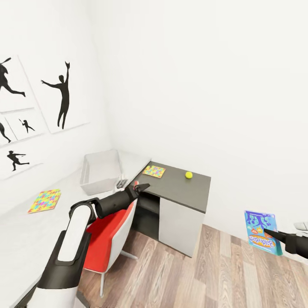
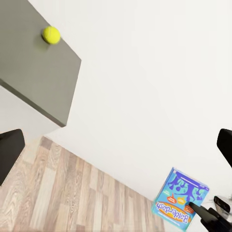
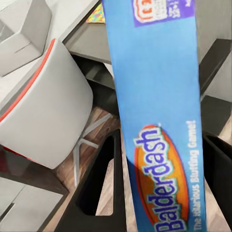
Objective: Put all the toys in the child's room - the three board games (two on the bed and one on the table), the two jigsaw puzzles on the table, and the tennis ball on the table - inside the toy box on the table in the child's room.
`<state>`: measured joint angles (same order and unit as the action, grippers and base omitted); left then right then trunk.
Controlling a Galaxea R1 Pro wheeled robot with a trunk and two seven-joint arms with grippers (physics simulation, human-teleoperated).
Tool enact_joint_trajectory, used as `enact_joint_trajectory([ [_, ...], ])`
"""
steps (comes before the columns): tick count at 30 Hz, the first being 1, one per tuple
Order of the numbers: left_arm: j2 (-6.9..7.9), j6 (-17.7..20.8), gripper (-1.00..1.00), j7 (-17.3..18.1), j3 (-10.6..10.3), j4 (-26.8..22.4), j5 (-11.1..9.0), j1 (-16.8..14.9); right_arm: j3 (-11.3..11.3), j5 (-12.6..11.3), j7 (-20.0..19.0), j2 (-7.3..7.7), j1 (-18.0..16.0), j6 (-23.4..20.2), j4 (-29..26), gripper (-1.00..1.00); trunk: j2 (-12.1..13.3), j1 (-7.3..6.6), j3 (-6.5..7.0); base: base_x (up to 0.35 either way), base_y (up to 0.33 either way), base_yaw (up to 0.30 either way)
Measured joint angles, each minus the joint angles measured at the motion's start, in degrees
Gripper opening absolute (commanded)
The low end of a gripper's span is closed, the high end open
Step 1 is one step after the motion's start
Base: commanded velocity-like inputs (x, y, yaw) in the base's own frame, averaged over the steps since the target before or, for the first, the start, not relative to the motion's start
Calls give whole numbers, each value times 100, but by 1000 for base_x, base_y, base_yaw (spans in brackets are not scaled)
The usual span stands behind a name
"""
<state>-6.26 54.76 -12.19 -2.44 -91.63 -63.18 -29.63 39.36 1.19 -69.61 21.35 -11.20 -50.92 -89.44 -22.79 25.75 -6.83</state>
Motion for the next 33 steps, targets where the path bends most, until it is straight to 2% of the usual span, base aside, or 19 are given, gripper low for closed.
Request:
enact_joint_trajectory([
  [26,13,18,100,13,48,23,-22,23,-4,5,4,10,0,2,0,-100,0,0,69,0,0,285],
  [33,14,18,100,6,36,27,-11,28,2,2,0,12,2,-1,-3,-100,1,-1,76,79,-116,211],
])
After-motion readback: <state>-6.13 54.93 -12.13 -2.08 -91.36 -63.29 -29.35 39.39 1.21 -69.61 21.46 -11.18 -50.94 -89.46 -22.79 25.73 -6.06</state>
